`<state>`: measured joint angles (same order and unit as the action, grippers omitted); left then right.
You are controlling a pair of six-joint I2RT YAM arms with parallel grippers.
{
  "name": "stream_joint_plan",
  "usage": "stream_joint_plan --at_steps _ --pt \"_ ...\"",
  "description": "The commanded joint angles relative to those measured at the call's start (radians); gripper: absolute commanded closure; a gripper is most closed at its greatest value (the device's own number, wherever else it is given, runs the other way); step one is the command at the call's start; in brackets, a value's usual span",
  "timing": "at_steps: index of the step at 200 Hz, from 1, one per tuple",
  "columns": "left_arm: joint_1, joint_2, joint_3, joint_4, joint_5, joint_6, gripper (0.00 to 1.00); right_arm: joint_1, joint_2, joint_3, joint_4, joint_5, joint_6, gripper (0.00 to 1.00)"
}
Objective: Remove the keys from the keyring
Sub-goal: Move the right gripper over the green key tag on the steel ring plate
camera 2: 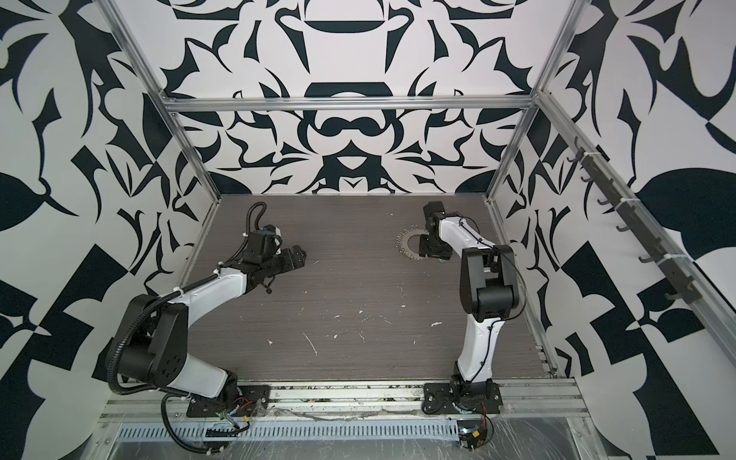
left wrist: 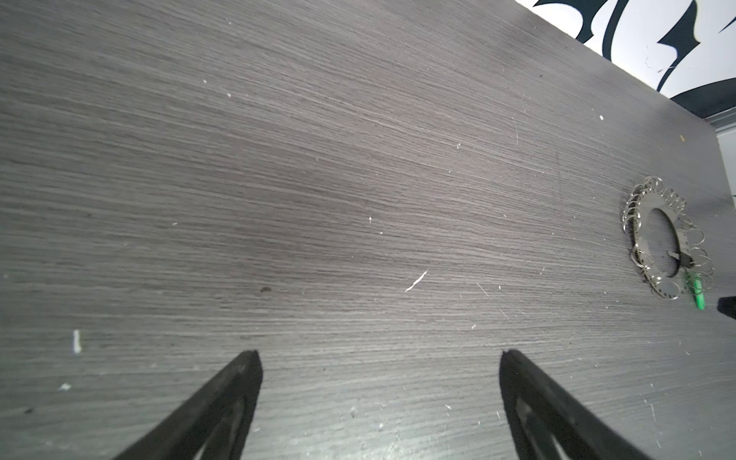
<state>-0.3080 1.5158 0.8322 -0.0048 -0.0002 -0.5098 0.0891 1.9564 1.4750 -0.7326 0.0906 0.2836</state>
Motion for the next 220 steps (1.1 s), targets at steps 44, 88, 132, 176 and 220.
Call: stream_joint_plan --at_steps 44,88,132,176,220 --pt "-0.013 0.034 0.054 -0.003 0.018 -0.03 0.06 -0.038 0.04 0.119 -0.027 -0.063 -0.032 0.67" --pt "-0.017 0.049 0.07 -0.004 0.026 -0.027 0.06 -0.064 0.055 0.116 -0.022 -0.073 -0.034 0.73" --pt "-0.026 0.06 0.081 -0.015 0.027 -0.028 0.07 -0.092 0.054 0.095 -0.017 -0.073 -0.032 0.74" --pt "-0.03 0.072 0.093 -0.02 0.028 -0.027 0.07 -0.141 0.054 0.044 0.019 -0.105 -0.009 0.75" --pt "-0.041 0.083 0.107 -0.027 0.029 -0.027 0.06 -0.159 0.091 0.046 0.038 -0.154 -0.007 0.81"
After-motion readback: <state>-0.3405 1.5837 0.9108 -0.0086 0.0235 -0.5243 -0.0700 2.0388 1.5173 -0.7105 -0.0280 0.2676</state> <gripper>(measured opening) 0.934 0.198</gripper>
